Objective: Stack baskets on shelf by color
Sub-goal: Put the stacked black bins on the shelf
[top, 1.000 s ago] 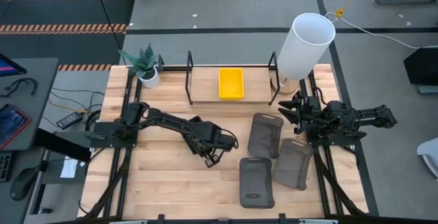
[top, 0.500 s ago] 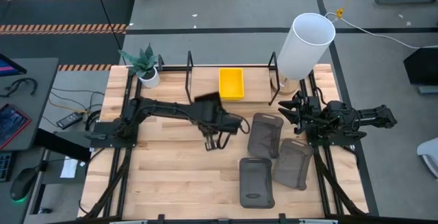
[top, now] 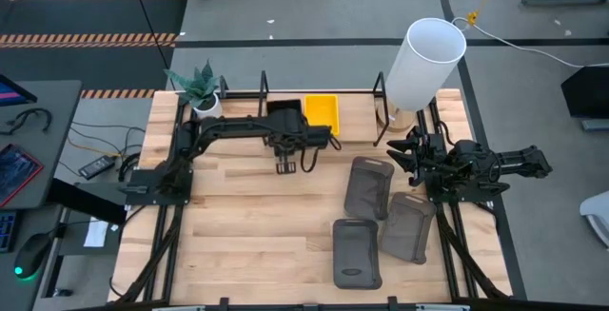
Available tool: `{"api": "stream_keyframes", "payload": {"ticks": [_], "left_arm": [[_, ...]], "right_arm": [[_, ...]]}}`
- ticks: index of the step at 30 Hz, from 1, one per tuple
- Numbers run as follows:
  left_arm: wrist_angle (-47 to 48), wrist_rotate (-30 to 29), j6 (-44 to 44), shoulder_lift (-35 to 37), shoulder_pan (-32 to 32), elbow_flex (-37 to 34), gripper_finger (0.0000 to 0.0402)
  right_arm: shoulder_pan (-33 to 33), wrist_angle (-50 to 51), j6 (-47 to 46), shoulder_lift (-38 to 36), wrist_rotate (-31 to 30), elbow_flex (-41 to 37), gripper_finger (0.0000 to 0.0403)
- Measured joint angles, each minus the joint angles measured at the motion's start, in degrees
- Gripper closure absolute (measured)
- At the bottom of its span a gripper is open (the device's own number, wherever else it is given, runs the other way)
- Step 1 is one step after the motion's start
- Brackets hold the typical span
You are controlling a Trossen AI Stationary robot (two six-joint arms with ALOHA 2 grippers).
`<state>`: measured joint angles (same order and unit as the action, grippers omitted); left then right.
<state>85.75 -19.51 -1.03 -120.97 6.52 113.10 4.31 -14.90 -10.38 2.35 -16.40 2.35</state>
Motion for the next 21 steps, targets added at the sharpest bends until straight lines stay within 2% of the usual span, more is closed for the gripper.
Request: {"api": "stream_keyframes", "payload": {"ticks": [8, 15, 21], "left_arm": [[-6.77, 0.39, -6.68, -0.02, 4.48, -6.11, 0.0384], [-8.90, 0.46, -7.62, -0.02, 5.75, -9.79, 0.0384], [-9.81, -1.48, -7.14, 0.00, 5.89, -11.25, 0.0333]], "right_arm": [[-0.01, 0.00, -0.01, 0.00, 0.00, 0.00, 0.0247], [-0.01, 0.00, 0.01, 0.00, 0.00, 0.00, 0.0247], [-0.01, 0.00, 0.01, 0.00, 0.00, 0.00, 0.0247]]}}
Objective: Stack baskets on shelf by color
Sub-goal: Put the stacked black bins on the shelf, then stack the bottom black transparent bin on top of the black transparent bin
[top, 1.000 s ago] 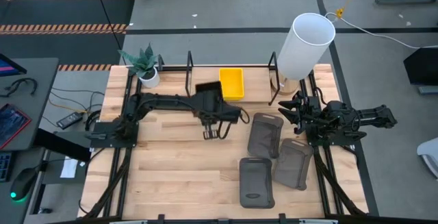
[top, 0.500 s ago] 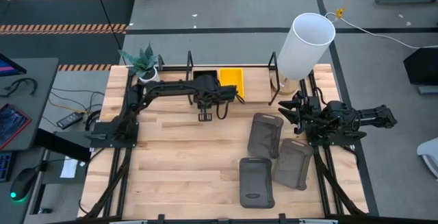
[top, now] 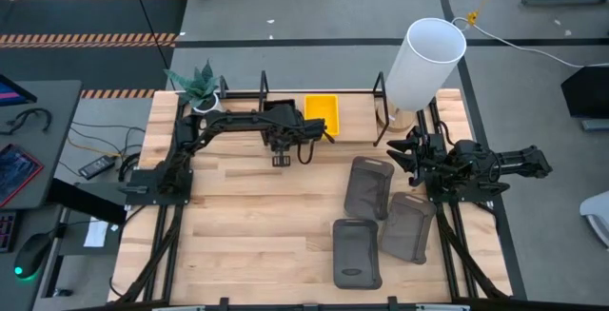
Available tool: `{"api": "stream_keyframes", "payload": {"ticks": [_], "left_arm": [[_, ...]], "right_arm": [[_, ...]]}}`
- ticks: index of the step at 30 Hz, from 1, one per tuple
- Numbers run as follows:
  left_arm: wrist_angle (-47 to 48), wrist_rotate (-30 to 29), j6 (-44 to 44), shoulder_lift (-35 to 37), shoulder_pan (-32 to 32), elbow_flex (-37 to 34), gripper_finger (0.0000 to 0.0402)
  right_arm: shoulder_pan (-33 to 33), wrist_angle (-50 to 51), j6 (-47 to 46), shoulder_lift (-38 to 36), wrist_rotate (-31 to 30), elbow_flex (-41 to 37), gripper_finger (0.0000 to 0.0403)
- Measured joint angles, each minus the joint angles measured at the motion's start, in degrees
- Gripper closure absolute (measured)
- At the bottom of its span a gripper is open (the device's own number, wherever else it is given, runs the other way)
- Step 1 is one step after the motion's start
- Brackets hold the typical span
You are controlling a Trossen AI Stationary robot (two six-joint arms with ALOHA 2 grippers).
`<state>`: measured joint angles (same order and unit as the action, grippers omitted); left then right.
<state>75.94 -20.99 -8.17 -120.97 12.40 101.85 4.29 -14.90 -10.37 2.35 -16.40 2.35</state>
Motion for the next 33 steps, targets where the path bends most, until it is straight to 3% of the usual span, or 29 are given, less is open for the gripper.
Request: {"api": "stream_keyframes", "payload": {"ticks": [6, 12, 22, 33], "left_arm": [[-0.04, -4.42, 0.90, -0.02, 0.03, -0.14, 0.0280], [0.20, -6.42, 1.11, -0.02, 0.02, -0.14, 0.0256], [1.00, -6.41, 1.54, 1.02, -0.35, 0.80, 0.0276], [4.84, -6.45, 2.39, 1.27, -0.52, 10.28, 0.0285]], "right_arm": [[0.00, 0.00, 0.00, 0.00, 0.00, 0.00, 0.0247], [0.01, 0.00, 0.00, 0.00, 0.01, 0.00, 0.0247], [0.02, 0.00, 0.00, 0.00, 0.00, 0.02, 0.0247], [0.00, -0.01, 0.00, 0.00, 0.00, 0.00, 0.0247]]}}
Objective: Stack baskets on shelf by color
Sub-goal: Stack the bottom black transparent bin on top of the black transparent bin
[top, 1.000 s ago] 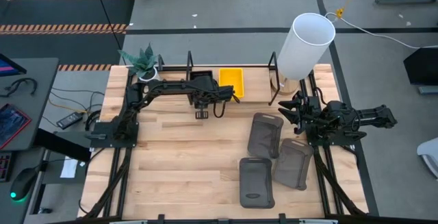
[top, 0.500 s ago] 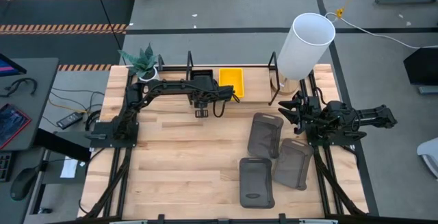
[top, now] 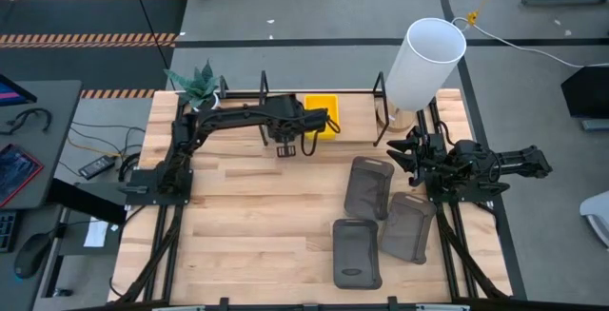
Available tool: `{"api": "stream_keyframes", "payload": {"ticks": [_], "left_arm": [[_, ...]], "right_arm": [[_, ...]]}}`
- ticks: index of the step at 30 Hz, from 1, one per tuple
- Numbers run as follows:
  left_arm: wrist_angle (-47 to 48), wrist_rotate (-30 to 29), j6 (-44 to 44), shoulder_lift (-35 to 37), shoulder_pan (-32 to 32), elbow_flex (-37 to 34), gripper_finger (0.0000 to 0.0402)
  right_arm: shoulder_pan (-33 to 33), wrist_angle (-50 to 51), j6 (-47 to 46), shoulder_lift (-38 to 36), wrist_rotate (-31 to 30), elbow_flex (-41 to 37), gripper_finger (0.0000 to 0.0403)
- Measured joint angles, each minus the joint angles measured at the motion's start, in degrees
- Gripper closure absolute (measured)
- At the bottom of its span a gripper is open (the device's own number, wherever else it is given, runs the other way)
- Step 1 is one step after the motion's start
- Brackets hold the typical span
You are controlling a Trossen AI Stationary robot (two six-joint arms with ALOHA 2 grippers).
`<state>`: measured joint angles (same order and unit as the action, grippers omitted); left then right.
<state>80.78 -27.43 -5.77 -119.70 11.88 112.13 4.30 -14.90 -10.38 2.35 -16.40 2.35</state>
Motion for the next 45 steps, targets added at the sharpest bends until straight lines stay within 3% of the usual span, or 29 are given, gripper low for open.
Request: {"api": "stream_keyframes", "payload": {"ticks": [5, 10, 13, 17, 23, 45], "left_arm": [[-0.34, 2.93, 1.56, -0.03, -0.33, 3.85, 0.0285], [-6.17, 21.13, 4.17, -0.02, -1.44, 5.59, 0.0285], [-10.76, 26.77, 8.26, -0.03, -2.63, 5.67, 0.0285], [-10.81, 24.74, 12.57, -0.07, -4.83, 5.67, 0.0285], [-10.42, 14.48, 7.44, 1.51, -11.13, 5.63, 0.0285], [-6.30, 7.91, 10.76, 16.93, -11.43, 5.56, 0.0285]], "right_arm": [[0.01, 0.03, 0.00, 0.00, 0.00, 0.00, 0.0247], [0.02, 0.01, 0.00, 0.00, 0.00, 0.00, 0.0247], [0.00, 0.01, -0.01, 0.00, 0.00, 0.00, 0.0247], [0.01, 0.01, 0.00, 0.00, 0.00, 0.00, 0.0247], [0.01, 0.03, 0.00, 0.00, 0.01, 0.00, 0.0247], [0.00, 0.01, 0.00, 0.00, -0.07, 0.00, 0.0247]]}}
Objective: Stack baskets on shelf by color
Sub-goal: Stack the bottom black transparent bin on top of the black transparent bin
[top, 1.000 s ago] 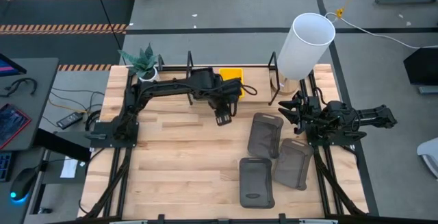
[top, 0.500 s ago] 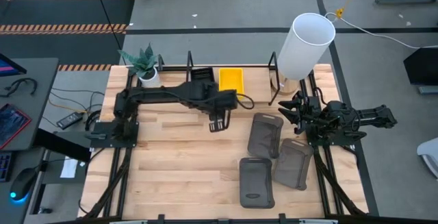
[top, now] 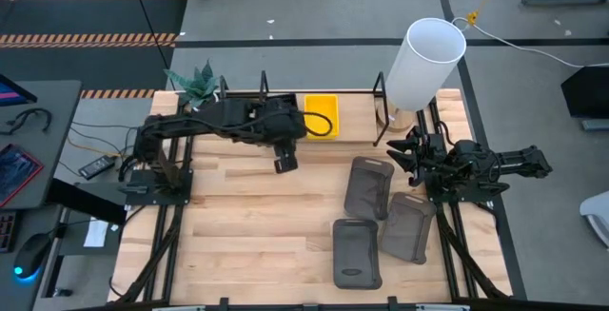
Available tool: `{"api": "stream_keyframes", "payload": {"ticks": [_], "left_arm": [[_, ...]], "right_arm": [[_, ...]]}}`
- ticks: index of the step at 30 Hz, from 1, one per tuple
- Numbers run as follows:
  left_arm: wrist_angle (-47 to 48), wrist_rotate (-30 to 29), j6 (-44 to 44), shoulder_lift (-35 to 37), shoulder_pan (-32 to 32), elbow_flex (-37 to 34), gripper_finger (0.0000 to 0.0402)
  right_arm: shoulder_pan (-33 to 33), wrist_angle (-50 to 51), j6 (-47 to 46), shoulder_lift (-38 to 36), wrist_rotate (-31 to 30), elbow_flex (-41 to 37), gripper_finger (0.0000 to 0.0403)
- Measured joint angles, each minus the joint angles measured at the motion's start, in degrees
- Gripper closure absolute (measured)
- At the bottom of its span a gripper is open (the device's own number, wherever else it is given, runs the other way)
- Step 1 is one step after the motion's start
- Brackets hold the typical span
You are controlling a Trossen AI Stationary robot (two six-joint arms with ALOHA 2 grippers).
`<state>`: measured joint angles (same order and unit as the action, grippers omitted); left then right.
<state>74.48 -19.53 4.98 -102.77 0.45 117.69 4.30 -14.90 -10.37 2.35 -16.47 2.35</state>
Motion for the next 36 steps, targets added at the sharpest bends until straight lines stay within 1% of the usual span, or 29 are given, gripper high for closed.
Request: {"api": "stream_keyframes", "payload": {"ticks": [3, 6, 7, 9, 12, 15, 20, 23, 25, 29, 32, 36], "left_arm": [[0.05, -1.71, 0.34, 1.75, 0.02, -0.04, 0.0285], [-0.65, -1.99, 0.91, 3.17, -0.07, -0.08, 0.0285], [-1.57, -2.16, 1.18, 3.85, -0.26, -0.92, 0.0285], [-6.00, -2.22, 1.47, 5.90, -0.75, -4.74, 0.0285], [-14.29, -1.61, 1.46, 10.33, -1.76, -15.02, 0.0285], [-25.17, -0.52, 1.87, 16.02, -2.85, -28.43, 0.0285], [-49.36, -0.12, 1.91, 27.04, -4.57, -51.18, 0.0285], [-63.00, -0.11, 2.21, 32.95, -4.96, -62.89, 0.0285], [-70.19, -0.14, 2.94, 36.20, -4.96, -69.02, 0.0285], [-77.36, -0.58, 3.90, 42.03, -4.94, -77.58, 0.0285], [-79.32, -1.86, 3.25, 46.03, -4.94, -81.29, 0.0285], [-84.32, -3.44, -1.53, 50.73, -4.94, -85.21, 0.0285]], "right_arm": [[0.01, 0.01, 0.00, 0.01, 0.03, 0.00, 0.0247], [0.01, 0.05, -0.02, 0.02, 0.00, 0.00, 0.0247], [0.02, 0.00, 0.00, 0.00, 0.00, 0.00, 0.0247], [0.01, 0.35, 0.00, 0.02, 0.06, 0.00, 0.0247], [0.00, 0.05, 0.00, 0.10, -0.08, 0.00, 0.0247], [0.00, 0.04, 0.00, 0.15, 0.00, 0.00, 0.0247], [0.02, 0.02, 0.00, 0.15, 0.07, 0.00, 0.0247], [0.01, 0.02, 0.00, 0.15, 0.04, 0.00, 0.0247], [0.00, -0.01, 0.00, 0.15, 0.04, 0.00, 0.0247], [0.01, 0.00, 0.00, 0.15, 0.04, 0.00, 0.0247], [0.02, 0.00, 0.00, 0.15, 0.06, 0.00, 0.0247], [0.01, 0.00, 0.00, 0.15, 0.05, 0.00, 0.0247]]}}
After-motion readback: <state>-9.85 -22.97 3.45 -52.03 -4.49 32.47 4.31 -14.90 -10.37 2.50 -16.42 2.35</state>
